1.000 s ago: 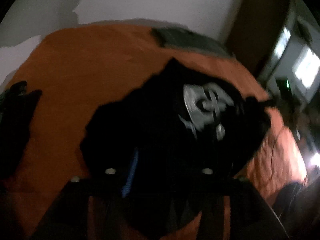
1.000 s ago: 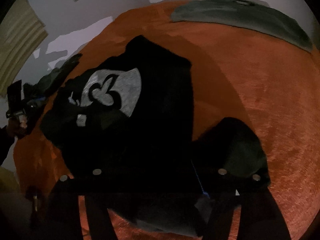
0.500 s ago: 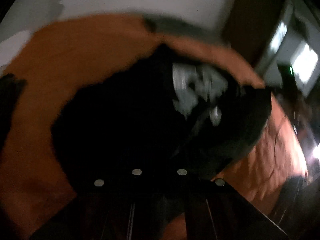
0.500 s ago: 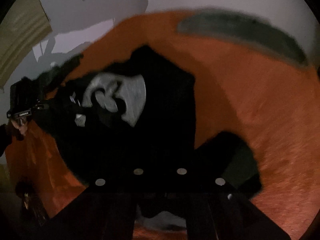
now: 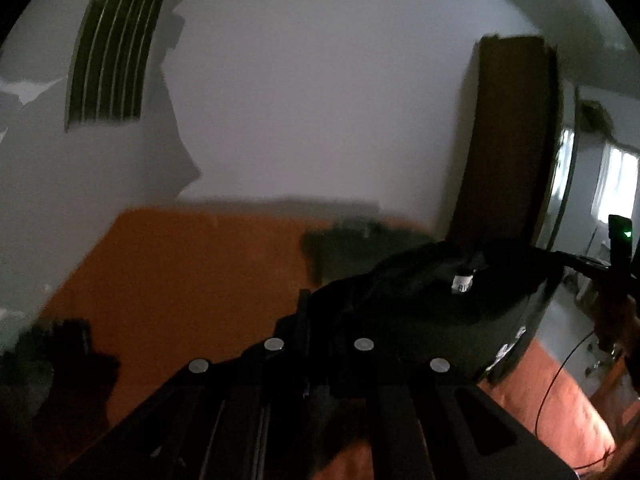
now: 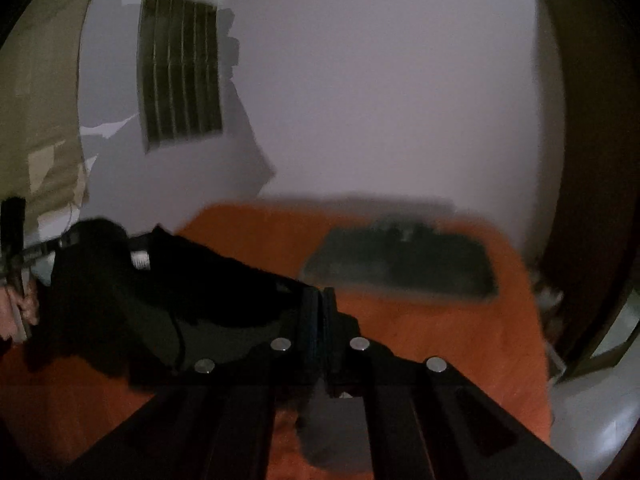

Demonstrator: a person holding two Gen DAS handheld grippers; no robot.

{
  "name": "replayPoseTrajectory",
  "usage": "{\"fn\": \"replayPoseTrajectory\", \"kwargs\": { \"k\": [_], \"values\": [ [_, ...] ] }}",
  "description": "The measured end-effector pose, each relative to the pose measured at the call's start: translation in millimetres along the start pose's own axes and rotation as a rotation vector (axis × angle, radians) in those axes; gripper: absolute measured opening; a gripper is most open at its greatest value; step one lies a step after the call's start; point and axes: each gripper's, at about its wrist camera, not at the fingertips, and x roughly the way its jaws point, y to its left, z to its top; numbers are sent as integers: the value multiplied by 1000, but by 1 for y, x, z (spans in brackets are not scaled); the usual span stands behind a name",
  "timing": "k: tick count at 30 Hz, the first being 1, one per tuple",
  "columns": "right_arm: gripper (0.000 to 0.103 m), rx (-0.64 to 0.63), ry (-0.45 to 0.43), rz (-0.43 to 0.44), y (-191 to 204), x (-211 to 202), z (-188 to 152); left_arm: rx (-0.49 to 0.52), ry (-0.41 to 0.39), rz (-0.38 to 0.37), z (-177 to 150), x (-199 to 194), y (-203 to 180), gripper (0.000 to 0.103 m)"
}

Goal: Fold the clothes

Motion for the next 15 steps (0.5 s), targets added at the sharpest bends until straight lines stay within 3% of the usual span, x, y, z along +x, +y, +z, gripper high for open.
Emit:
{"fn": "replayPoseTrajectory", "kwargs": {
  "k": [3, 6, 12, 15],
  "values": [
    [0, 9, 4, 26, 1, -13, 14, 80, -76, 18, 50, -20, -24, 6],
    [0, 19, 10, 53, 2, -26, 28, 142, -98, 13, 81, -33, -42, 6],
    [0, 38, 21, 106, 4, -52, 56, 195, -145, 18, 96, -58, -55, 6],
    [0, -5, 157, 183, 25, -9, -5, 202, -104, 31, 79, -59, -54, 6]
  ]
}}
